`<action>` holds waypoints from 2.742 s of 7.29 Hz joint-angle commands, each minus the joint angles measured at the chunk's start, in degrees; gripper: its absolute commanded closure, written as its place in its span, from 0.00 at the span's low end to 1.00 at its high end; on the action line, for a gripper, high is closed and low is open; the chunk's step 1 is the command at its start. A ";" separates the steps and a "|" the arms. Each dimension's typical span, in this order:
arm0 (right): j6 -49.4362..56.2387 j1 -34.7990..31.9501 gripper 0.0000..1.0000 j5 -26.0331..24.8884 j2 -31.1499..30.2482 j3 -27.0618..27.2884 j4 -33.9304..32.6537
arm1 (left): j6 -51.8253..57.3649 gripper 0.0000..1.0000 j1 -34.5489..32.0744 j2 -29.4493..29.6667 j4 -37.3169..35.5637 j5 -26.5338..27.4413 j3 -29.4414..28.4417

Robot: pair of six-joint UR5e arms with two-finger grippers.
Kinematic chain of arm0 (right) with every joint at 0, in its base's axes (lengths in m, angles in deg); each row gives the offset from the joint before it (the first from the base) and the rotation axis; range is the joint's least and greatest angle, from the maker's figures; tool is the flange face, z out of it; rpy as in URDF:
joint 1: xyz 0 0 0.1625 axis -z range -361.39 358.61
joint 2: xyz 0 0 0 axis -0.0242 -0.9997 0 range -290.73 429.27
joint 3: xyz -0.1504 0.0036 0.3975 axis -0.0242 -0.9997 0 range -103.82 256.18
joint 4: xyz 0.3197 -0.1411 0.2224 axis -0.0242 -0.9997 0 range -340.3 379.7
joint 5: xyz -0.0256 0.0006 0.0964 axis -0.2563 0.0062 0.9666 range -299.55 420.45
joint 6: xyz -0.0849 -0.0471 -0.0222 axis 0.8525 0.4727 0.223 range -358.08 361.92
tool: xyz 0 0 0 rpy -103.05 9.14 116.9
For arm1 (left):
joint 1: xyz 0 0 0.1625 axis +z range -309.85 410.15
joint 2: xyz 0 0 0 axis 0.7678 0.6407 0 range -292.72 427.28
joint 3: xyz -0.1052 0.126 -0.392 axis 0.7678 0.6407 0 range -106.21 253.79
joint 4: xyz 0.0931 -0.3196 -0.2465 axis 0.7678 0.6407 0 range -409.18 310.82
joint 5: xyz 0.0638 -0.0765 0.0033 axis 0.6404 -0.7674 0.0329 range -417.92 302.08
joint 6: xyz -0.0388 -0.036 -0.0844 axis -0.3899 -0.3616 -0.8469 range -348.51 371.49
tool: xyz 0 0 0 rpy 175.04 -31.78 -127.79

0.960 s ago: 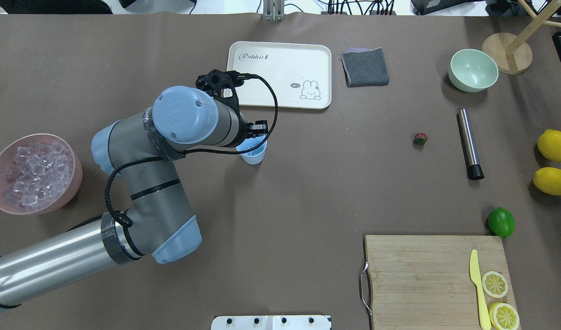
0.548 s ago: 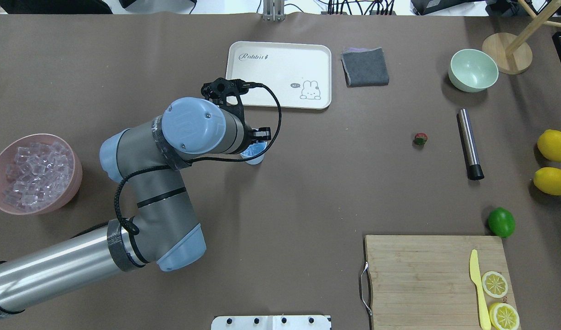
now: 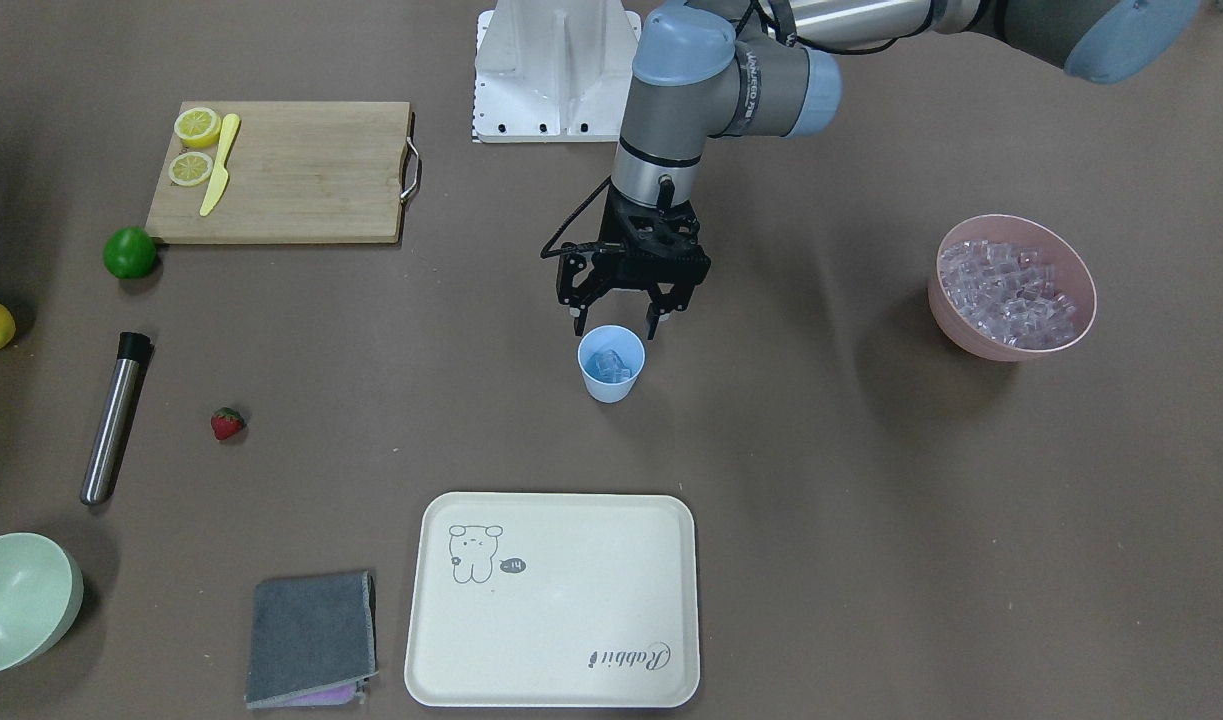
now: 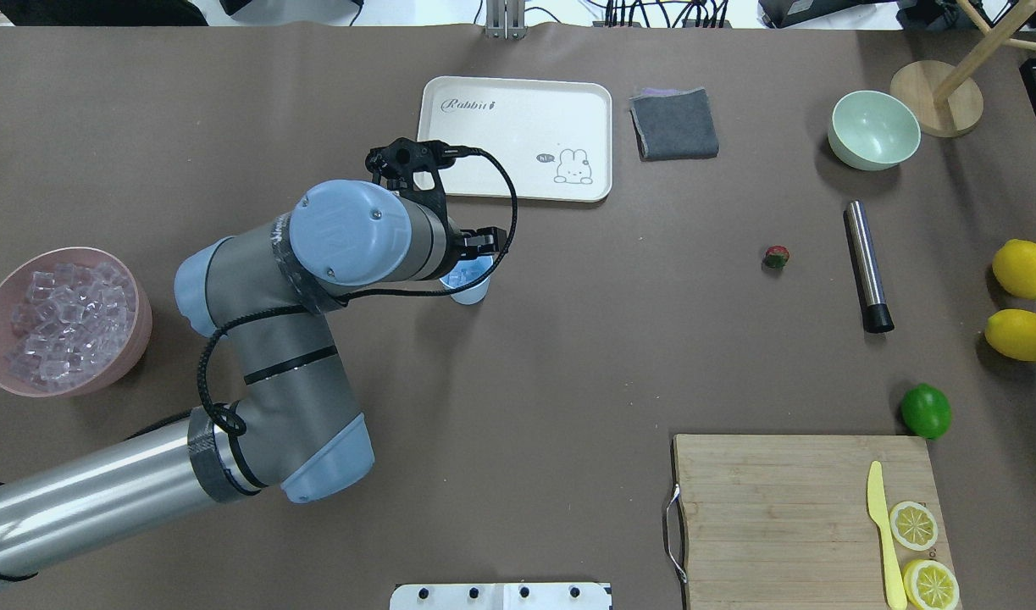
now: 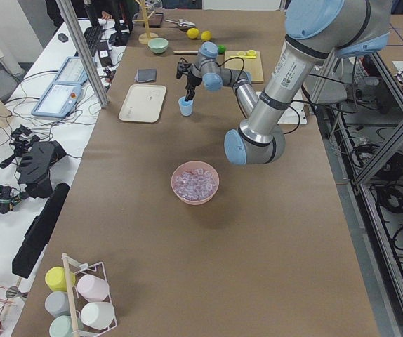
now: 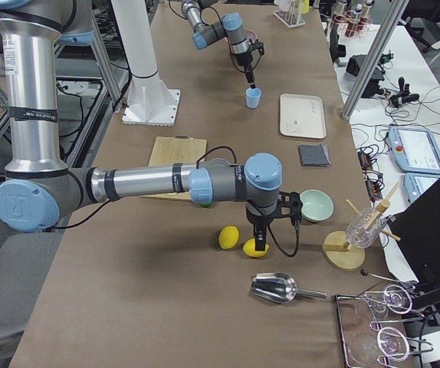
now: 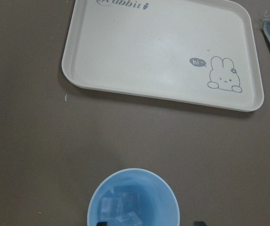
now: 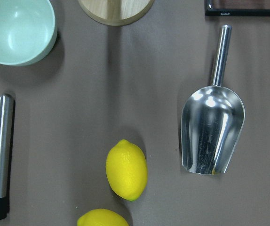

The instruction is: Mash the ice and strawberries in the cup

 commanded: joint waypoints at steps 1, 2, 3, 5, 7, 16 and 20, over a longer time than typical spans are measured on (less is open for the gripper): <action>-0.53 0.48 0.00 1.20 1.45 3.59 -0.12 | 0.58 0.03 -7.14 -2.51 -0.62 -3.79 0.85; -5.76 1.79 0.00 5.99 4.41 4.74 -0.04 | 3.72 0.03 -11.01 -4.78 -3.67 -7.83 5.12; -9.20 5.11 0.00 6.22 7.92 4.75 -0.03 | 11.67 0.03 -14.62 -6.90 -9.44 -8.82 11.69; -9.59 11.28 0.00 5.87 10.40 4.06 2.32 | 25.83 0.03 -25.76 -11.46 -14.51 -20.89 14.83; -11.08 14.45 0.00 3.69 10.68 -0.93 15.01 | 37.00 0.03 -32.20 -18.31 -13.98 -25.68 16.85; -44.02 41.17 0.00 -22.17 15.32 -11.39 33.98 | 48.75 0.03 -39.00 -26.08 -7.83 -34.76 15.98; -44.13 42.32 0.00 -21.74 15.16 -12.21 34.24 | 48.66 0.03 -39.00 -25.55 -8.09 -34.67 15.97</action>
